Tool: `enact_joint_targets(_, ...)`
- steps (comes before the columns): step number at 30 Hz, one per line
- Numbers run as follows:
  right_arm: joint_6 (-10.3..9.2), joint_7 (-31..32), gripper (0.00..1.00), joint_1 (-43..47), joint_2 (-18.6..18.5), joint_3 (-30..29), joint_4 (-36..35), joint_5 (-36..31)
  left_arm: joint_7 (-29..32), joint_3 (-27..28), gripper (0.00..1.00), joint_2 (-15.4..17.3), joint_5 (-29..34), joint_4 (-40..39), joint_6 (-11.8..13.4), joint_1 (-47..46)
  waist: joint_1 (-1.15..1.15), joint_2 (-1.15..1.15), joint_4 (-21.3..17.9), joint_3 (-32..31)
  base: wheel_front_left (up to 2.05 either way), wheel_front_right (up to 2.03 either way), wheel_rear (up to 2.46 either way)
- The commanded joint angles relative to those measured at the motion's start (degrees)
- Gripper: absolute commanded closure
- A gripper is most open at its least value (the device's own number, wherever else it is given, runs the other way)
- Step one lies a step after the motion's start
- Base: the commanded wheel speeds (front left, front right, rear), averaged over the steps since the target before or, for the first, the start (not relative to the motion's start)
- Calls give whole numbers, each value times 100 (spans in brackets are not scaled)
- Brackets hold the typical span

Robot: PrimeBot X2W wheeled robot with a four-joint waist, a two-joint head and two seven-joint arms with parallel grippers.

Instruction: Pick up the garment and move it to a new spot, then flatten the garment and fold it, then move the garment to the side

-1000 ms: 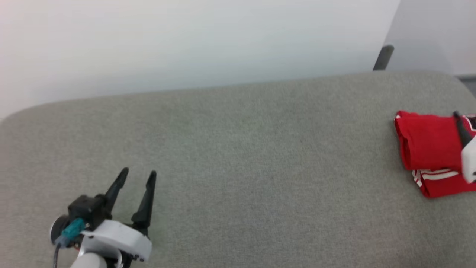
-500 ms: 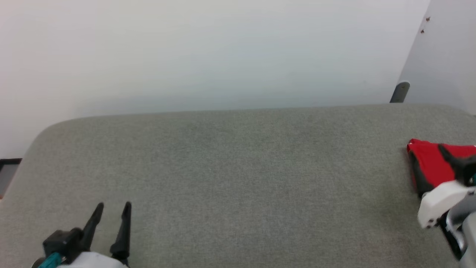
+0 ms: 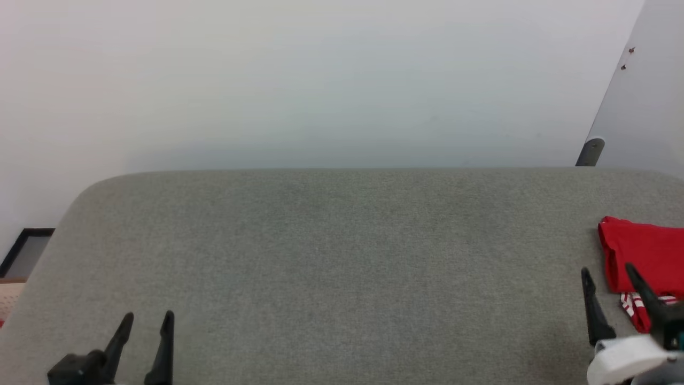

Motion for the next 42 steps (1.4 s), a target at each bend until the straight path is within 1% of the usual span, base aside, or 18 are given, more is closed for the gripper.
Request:
enact_joint_targets(1,-7,-25,0,119,70,-51,-97,-41,2,20,0,5,58,-30,-31,73,0,0,11,-8,0,0,0)
enact_joint_targets(6,-6,-25,0,610,333,-231,-432,-178,2,71,0,-8,100,-104,-66,227,0,0,10,-19,0,0,0)
enact_joint_targets(13,-6,-25,0,926,477,-210,-677,-272,2,87,0,10,42,-32,-83,350,0,0,-18,-33,0,0,0)
enact_joint_targets(29,-6,-25,0,1186,596,-157,-1121,-328,2,6,0,67,-101,-148,-91,437,0,0,1,-82,0,0,0)
enact_joint_targets(35,-6,-25,0,1242,625,-165,-1167,-334,2,24,0,69,-66,-232,-91,460,0,0,19,-90,0,0,0)
enact_joint_targets(40,-6,-26,0,1260,652,-149,-1147,-316,2,112,0,7,-80,-376,-91,465,0,0,36,-90,0,0,0)
enact_joint_targets(41,1,0,100,1168,630,-152,-1137,-296,1,105,100,-1,-97,-371,-77,403,0,0,37,-90,0,0,0)
enact_joint_targets(42,1,12,100,1165,643,-156,-1083,-289,4,96,100,-30,-105,-329,-76,405,0,0,37,-90,0,0,0)
